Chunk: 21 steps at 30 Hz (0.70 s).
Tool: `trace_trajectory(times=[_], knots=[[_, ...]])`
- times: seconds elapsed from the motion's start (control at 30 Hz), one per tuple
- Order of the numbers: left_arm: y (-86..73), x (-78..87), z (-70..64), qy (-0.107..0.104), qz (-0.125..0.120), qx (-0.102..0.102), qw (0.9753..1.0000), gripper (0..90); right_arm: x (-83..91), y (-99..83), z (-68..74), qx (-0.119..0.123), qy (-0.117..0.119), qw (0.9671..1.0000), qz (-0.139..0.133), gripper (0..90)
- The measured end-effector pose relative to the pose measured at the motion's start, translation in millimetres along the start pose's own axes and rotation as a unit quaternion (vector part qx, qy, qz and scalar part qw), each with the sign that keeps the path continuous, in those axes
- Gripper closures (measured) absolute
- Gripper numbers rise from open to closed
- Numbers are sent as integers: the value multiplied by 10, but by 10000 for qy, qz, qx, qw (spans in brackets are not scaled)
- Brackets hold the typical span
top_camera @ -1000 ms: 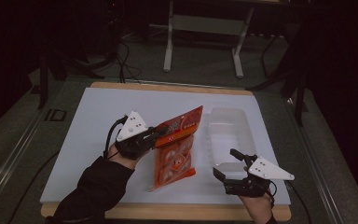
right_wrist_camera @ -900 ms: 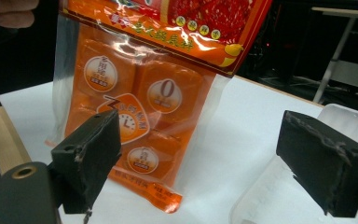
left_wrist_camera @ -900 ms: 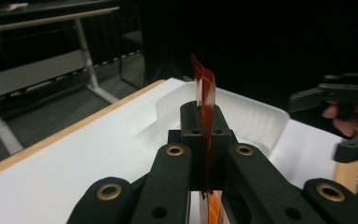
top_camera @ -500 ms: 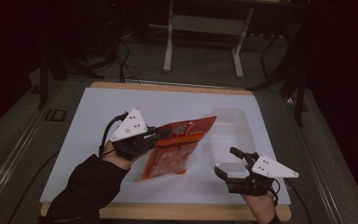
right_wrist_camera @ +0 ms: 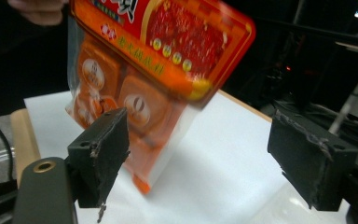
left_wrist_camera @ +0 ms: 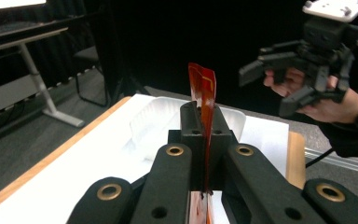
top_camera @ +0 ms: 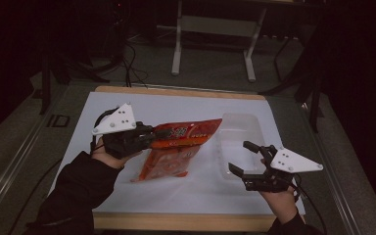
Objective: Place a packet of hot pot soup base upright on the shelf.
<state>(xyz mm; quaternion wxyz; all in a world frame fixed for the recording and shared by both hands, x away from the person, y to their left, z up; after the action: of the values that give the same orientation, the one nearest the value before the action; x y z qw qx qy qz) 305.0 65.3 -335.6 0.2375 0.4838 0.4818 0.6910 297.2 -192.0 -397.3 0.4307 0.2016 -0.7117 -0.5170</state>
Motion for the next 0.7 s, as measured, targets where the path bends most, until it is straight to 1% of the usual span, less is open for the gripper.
trace_trajectory(times=[0.03,0.07,0.1,0.13,0.17,0.2,0.23,0.27,0.3,0.37,0.4,0.43,0.5,0.57,0.6,0.63,0.7], knots=[[12,11,-11,-7,-36,-42,10000,900,-5,32,-17,18,32,10000,16,205],[24,25,-29,-122,-63,-79,9999,900,-3,65,-38,41,-4,10000,-10,206],[42,42,-45,-143,-130,-122,9997,900,-4,99,-55,67,57,10000,-47,206],[54,50,-50,-166,-150,-114,9997,900,-7,133,-81,27,68,10000,-29,206],[67,63,-65,-245,-172,-156,9994,900,-8,157,-97,27,64,10000,-64,209],[81,77,-75,-245,-213,-202,9993,900,-9,185,-107,10,134,9999,-76,213],[93,85,-85,-279,-213,-204,9992,900,-12,212,-123,15,139,9999,-95,213],[103,95,-96,-291,-230,-265,9990,900,-11,239,-133,28,134,9998,-123,213],[116,105,-113,-341,-260,-281,9987,900,-13,262,-131,12,214,9997,-136,213],[129,116,-138,-388,-283,-372,9982,900,-23,299,-138,20,249,9996,-163,213],[133,119,-146,-433,-291,-366,9980,900,-42,313,-137,30,287,9995,-143,213],[136,121,-150,-433,-302,-370,9979,900,-54,317,-140,63,265,9996,-124,213],[144,125,-166,-516,-343,-396,9973,900,-88,326,-117,49,419,9990,-111,213],[149,123,-178,-570,-360,-400,9969,900,-124,333,-82,61,516,9986,-86,214],[151,121,-184,-565,-370,-410,9969,900,-143,340,-58,39,642,9979,-91,218],[154,117,-192,-605,-366,-421,9966,900,-161,346,-38,50,708,9974,-89,221],[159,106,-204,-622,-376,-427,9964,900,-205,352,-3,95,828,9965,-9,239]])
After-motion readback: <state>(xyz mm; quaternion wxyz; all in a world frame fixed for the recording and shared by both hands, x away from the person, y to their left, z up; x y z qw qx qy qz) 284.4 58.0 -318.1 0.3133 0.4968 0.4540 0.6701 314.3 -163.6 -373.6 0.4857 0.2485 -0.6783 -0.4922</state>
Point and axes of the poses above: each handheld gripper's, and its own axes: x roughly backward along the jaws, y roughly out of its top, z roughly to its left, the point moved 8 cm from there along -x, roughly forward along the jaws, and after that the axes turned 10 degrees about z, right-handed, at the moved point
